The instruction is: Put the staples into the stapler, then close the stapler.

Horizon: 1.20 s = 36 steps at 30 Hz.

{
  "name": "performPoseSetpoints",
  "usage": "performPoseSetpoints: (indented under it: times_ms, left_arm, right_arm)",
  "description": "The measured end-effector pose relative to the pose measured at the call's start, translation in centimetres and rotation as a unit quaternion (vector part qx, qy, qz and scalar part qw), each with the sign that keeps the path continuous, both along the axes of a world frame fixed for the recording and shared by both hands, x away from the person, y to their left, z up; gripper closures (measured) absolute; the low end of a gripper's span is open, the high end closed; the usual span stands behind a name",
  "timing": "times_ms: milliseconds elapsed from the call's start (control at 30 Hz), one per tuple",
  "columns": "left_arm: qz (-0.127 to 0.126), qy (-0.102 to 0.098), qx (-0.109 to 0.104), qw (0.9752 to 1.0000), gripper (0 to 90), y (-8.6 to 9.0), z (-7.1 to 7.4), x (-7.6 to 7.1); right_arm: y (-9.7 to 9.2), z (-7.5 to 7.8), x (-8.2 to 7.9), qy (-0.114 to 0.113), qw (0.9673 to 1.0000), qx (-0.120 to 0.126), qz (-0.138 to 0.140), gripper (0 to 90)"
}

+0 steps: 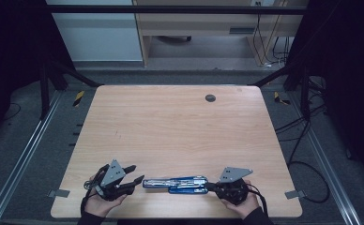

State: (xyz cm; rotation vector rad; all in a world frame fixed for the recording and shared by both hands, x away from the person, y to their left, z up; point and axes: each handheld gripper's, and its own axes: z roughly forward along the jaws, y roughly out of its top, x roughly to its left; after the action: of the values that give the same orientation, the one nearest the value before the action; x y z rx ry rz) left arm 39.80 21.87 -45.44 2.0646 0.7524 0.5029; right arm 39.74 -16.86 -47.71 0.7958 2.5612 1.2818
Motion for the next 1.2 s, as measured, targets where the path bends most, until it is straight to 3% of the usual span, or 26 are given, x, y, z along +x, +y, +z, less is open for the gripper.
performPoseSetpoints:
  times_ms: [333,767,1033,1200]
  left_arm:
    - [-0.029,0.025,0.020,0.9991,40.2,-1.2,-1.0,0.1]
    - [-0.069,0.041,0.033,0.9962,43.7,-2.2,-1.6,1.0]
    - [-0.089,0.048,0.053,0.9935,45.1,-2.7,-1.8,1.3]
    - [-0.114,0.056,0.065,0.9898,45.4,-2.9,-1.7,1.7]
  right_arm:
    - [0.3,-0.6,-0.4,-0.001,0.9999,0.003,-0.015,90.0]
    - [0.6,-1.1,-0.4,0.008,0.9998,-0.005,-0.017,90.0]
    - [0.7,-1.3,-0.3,0.012,0.9998,-0.010,-0.015,90.0]
    - [0.7,-1.3,-0.4,0.009,0.9998,-0.011,-0.013,90.0]
